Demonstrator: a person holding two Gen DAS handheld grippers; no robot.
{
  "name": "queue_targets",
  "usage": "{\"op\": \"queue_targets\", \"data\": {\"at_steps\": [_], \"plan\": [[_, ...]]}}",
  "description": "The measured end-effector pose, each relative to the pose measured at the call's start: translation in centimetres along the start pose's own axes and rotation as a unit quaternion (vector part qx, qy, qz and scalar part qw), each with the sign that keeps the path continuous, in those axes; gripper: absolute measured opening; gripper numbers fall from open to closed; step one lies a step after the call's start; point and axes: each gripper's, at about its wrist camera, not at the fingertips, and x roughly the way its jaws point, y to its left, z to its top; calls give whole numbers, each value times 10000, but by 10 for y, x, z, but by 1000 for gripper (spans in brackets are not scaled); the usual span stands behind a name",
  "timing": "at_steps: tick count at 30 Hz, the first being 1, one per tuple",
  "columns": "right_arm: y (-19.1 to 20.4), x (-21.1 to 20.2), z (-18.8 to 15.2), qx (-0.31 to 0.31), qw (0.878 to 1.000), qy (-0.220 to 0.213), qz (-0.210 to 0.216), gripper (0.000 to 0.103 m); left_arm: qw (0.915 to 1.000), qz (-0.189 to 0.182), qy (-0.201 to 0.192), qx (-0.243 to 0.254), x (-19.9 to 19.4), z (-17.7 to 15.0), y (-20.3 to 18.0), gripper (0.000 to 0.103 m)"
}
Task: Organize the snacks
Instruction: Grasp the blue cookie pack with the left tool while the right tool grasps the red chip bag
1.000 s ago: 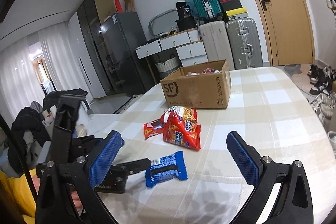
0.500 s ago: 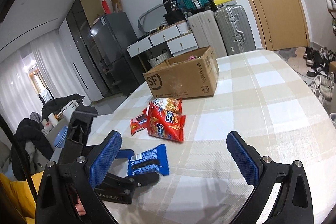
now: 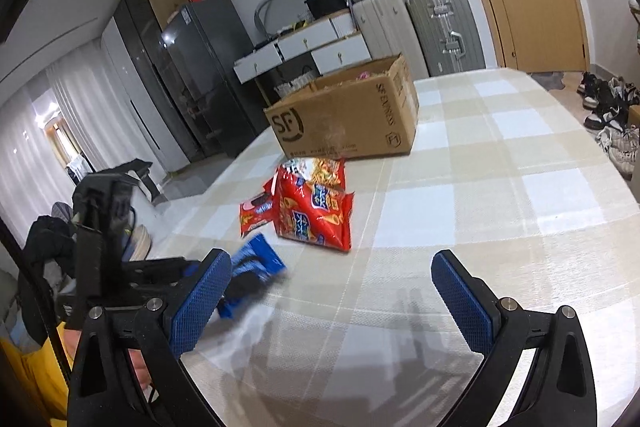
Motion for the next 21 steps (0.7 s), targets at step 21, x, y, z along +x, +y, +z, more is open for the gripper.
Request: {"op": "queue_targets", "data": {"at_steps": [21], "plan": [[54,153,45,-1917,9713,1353,-391,99,9944,2,-582,-886,-73,-34,97,43]]}}
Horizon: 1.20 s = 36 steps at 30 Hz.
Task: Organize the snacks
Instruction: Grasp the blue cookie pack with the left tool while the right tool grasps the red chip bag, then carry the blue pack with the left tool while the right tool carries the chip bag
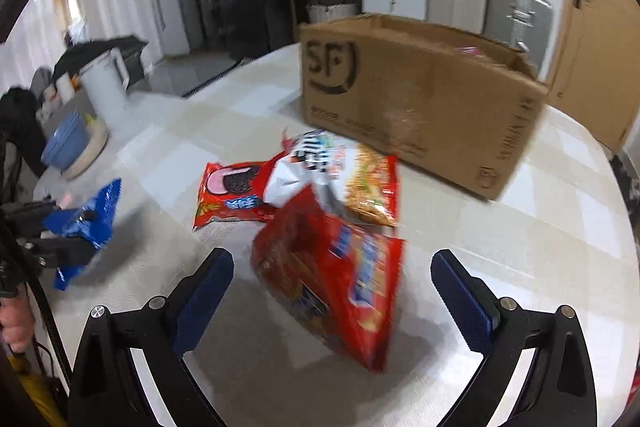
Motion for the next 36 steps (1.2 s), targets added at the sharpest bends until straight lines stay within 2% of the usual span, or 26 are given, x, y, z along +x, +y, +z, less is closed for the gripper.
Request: {"op": "queue_targets", "data": {"at_steps": [1,2,5,9,16,25,30,36], "plan": [[1,6,0,31,9999,106,43,95,10000,-6,12,-33,-1,-1,2,43],[0,13,-1,95,9996,252,99,81,10000,4,12,-68,-2,-1,4,43],[-7,12,-2,315,9990,188,247,77,10000,18,-11,-57,-6,-3,5,43],[-20,2,-6,708,9963,108,469,62,10000,28,-36,-4,-10,-4,-2,43],[-31,-25,-28,1336,9865,-140,942,60,9999,63,-109,108,-20,-5,-17,43],[-26,-92,-51,1820,9660,-783,1658,60,9990,125,-252,356,-37,-4,-46,43],[-19,-127,-66,1865,9612,-1098,1711,60,9981,134,-313,517,-45,-2,-66,43],[-16,-148,-80,2011,9551,-1223,1799,60,9972,97,-363,647,-54,-1,-83,43]]}}
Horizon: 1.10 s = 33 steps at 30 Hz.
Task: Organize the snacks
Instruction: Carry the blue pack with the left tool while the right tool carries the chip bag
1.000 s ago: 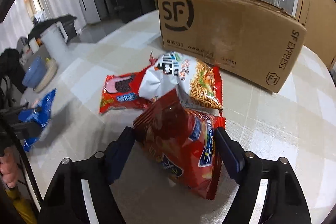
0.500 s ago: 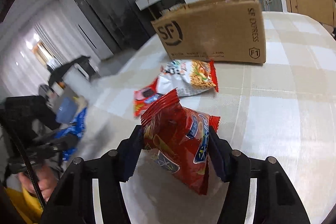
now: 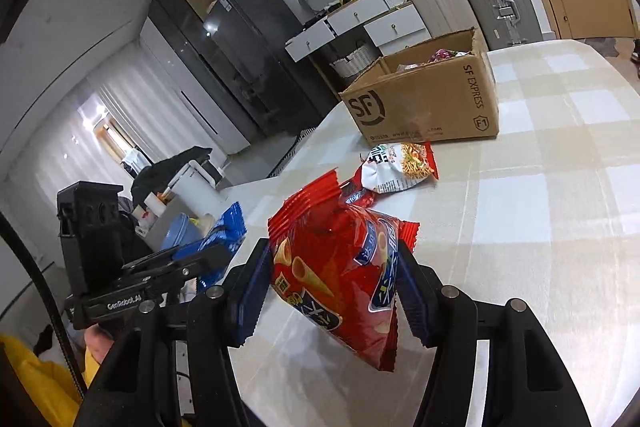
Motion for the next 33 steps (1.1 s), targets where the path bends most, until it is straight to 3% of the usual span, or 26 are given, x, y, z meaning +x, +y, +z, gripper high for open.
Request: {"op": "queue_targets", "data": {"at_steps": [17,33], "plan": [[12,-37,26,67,9991,-400,84,61,9996,-154,-239,1,-25,41,-9,43],[34,-39,120,-298,9966,-725,260,61,9981,-52,-612,-43,-36,126,0,43]]}}
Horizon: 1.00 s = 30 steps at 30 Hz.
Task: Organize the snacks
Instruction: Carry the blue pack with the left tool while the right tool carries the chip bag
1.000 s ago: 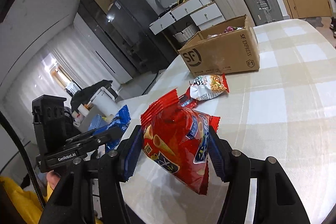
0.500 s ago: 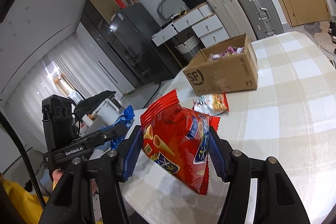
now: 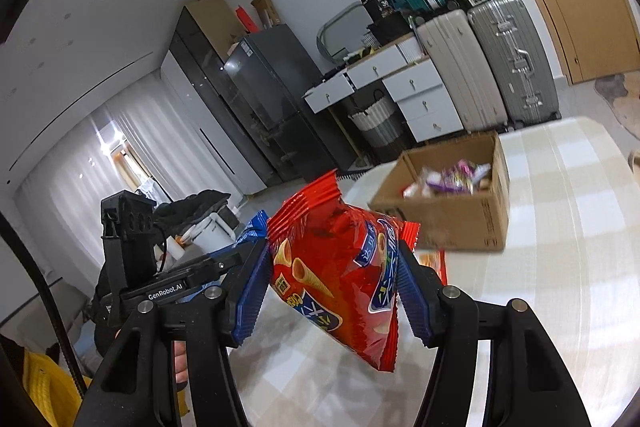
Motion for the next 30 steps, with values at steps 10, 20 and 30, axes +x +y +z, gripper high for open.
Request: {"op": "queue_targets", "data": {"at_steps": [10,20,30], "plan": [[4,25,76,-315,9995,-93,7,61,9999,-115,-19,-69,28,64,5,43],[-24,78,123,-349,9988,55,-350,61,9999,-11,89,-91,99,128,8,43],[-75,154,149,-374,9956,407,-757,61,9979,76,599,-216,217,166,21,43]]}}
